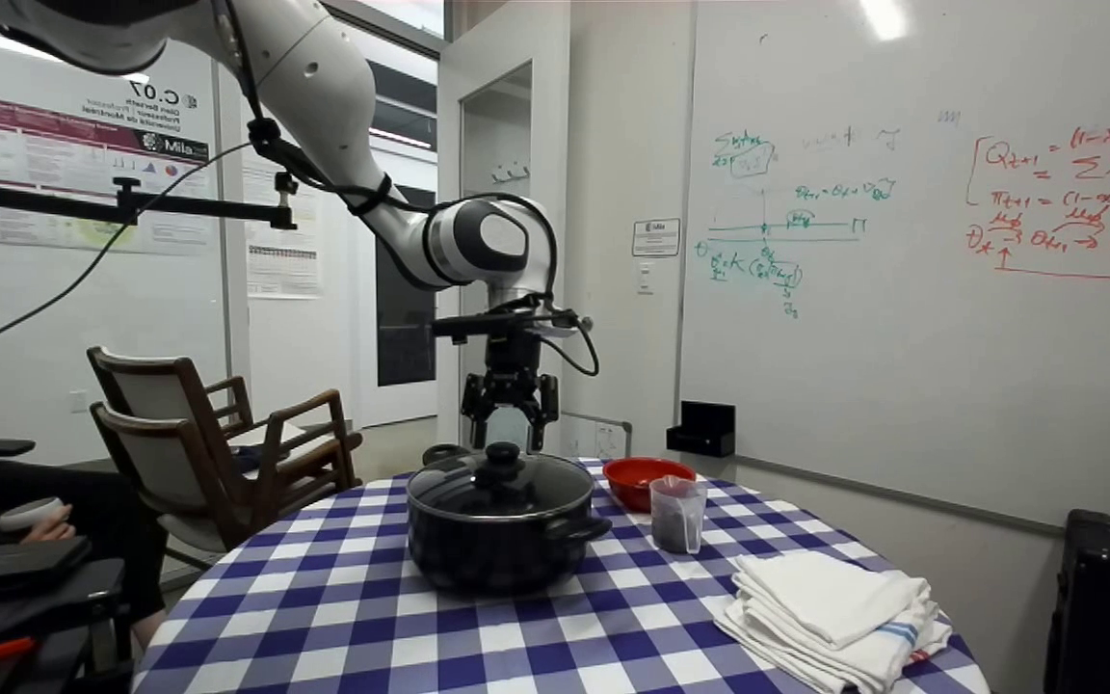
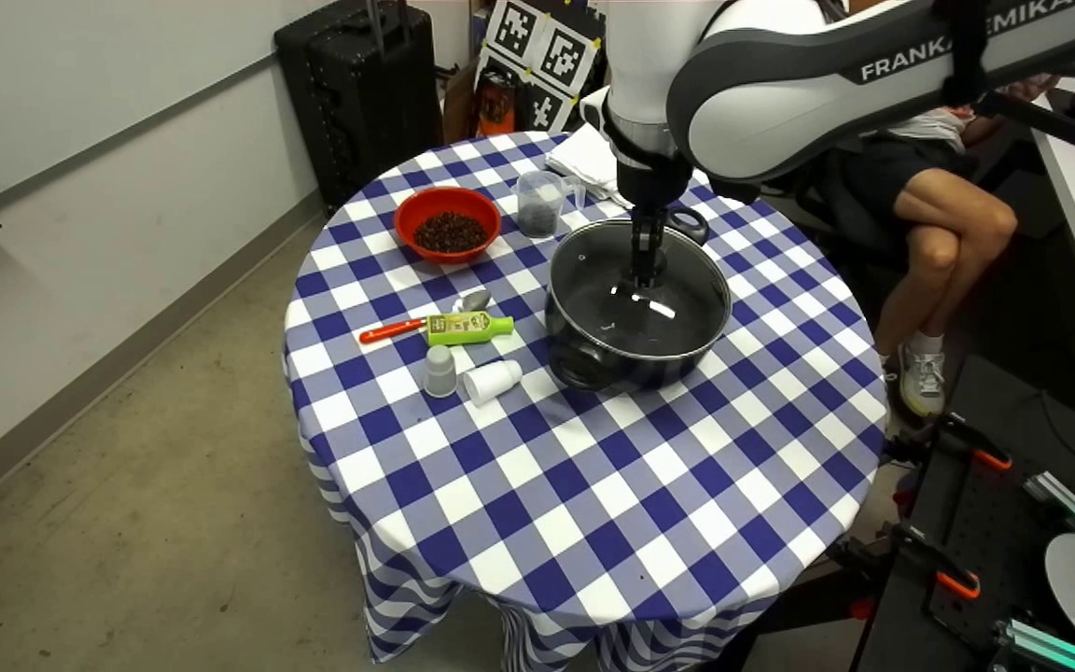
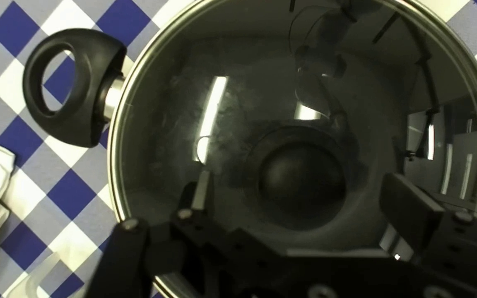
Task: Pick up the lid from the pot and put it on the table.
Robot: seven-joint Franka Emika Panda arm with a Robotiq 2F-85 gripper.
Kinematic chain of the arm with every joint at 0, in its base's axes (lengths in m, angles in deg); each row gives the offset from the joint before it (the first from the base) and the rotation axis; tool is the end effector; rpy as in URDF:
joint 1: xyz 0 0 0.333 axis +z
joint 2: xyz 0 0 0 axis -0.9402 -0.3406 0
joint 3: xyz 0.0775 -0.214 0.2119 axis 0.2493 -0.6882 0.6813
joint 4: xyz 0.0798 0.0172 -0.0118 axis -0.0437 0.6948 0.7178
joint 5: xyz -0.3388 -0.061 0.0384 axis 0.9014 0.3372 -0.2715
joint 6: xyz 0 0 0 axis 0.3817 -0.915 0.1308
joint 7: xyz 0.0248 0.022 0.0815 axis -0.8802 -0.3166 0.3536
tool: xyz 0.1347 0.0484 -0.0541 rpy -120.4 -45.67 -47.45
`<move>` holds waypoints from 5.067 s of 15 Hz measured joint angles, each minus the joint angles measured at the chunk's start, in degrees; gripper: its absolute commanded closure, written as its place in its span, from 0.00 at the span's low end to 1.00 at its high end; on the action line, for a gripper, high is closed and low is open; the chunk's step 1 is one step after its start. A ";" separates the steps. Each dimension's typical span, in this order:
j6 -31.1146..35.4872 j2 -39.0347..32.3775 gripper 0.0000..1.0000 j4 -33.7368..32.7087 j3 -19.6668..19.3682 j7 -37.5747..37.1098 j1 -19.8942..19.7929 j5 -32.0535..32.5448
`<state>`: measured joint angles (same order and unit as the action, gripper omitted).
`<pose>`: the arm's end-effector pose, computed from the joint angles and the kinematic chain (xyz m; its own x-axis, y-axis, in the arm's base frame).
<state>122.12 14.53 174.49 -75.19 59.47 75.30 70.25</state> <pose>0.6082 0.0667 0.2434 0.8714 0.4361 -0.2246 0.4688 -0.8752 0.1194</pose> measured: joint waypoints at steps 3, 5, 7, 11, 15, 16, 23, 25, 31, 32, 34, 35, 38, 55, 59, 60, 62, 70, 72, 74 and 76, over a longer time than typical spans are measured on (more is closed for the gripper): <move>-1.25 -1.70 0.33 -1.95 -0.21 0.00 -0.03 0.00; -2.00 -2.48 0.49 -2.91 -0.24 0.00 -0.02 -0.01; -3.49 -2.63 0.66 -3.79 0.01 0.00 0.15 -0.06; -5.32 -2.76 0.75 -5.18 0.04 0.11 0.23 -0.12; -5.74 -2.99 0.75 -5.58 0.08 0.33 0.22 -0.14; -5.74 -2.98 0.75 -5.59 0.10 0.78 0.18 -0.18; -5.11 5.66 0.75 -0.79 1.90 15.93 -3.84 -1.10; -5.63 10.93 0.75 2.65 1.96 21.25 -5.97 -1.70; -10.25 21.33 0.75 10.58 -2.17 26.57 -11.54 -4.56; -10.71 21.47 0.75 11.48 -3.22 26.57 -12.31 -5.23; -10.84 21.02 0.75 12.99 -5.14 26.54 -13.76 -6.61; -10.50 20.57 0.75 13.55 -5.96 26.13 -14.39 -7.45; -8.57 17.90 0.75 14.20 -7.72 23.60 -15.86 -9.72; -5.08 -0.58 0.75 8.01 -9.24 6.80 -22.66 -22.84; -3.08 -3.02 0.75 6.09 -9.59 1.82 -22.99 -23.10; -2.44 -3.39 0.75 5.75 -9.89 0.55 -23.00 -23.08; -0.96 -3.80 0.75 5.49 -10.52 -2.02 -22.94 -22.93; 5.78 -4.42 0.75 5.89 -12.93 -15.00 -19.97 -20.26; 6.54 -4.54 0.75 6.16 -13.10 -17.11 -19.19 -19.83; 6.74 -4.82 0.75 6.36 -13.24 -18.61 -18.43 -19.53; 6.75 -5.30 0.75 6.47 -13.27 -19.61 -17.92 -19.46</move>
<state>128.87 9.23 180.97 -88.46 39.86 57.38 50.78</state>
